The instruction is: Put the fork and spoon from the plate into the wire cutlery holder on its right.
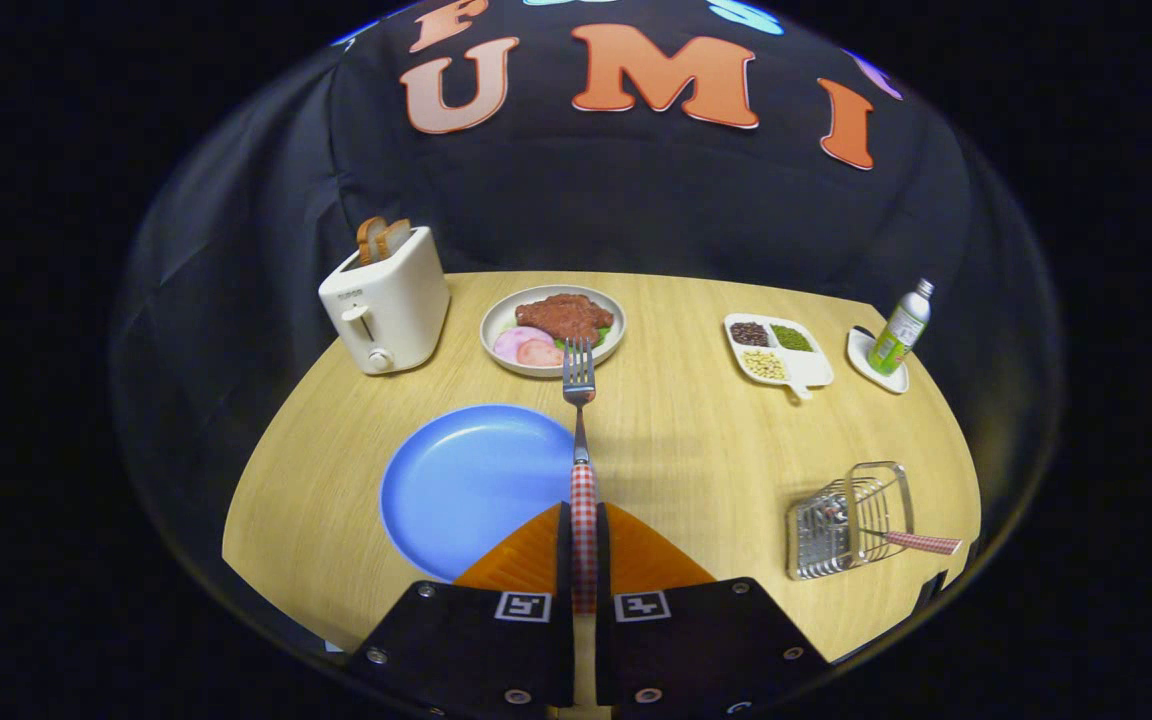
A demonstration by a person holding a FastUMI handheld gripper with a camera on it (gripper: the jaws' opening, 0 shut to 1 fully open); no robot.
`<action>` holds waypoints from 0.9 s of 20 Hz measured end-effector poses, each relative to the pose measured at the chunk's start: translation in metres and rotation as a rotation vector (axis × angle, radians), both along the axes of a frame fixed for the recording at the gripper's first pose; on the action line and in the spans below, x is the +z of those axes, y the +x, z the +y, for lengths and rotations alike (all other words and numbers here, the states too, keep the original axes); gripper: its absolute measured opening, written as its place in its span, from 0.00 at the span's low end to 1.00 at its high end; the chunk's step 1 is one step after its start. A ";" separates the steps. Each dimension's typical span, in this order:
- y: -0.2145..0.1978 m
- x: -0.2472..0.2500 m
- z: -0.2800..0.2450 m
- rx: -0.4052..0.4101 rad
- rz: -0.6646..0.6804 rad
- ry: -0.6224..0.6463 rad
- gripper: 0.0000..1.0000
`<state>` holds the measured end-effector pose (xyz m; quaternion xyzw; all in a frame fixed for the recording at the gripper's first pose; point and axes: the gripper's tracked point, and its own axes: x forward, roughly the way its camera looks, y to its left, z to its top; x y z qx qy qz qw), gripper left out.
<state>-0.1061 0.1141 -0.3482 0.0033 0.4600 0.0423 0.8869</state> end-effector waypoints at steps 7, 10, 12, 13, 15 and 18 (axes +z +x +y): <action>-0.017 0.015 -0.098 -0.088 0.041 -0.062 0.08; -0.031 0.014 -0.131 -0.098 0.098 -0.079 0.08; -0.043 0.014 -0.147 -0.101 0.145 -0.083 0.08; -0.047 0.015 -0.150 -0.108 0.161 -0.069 0.08; -0.056 0.016 -0.170 -0.101 0.207 -0.102 0.08; -0.057 0.024 -0.186 -0.052 0.222 -0.144 0.09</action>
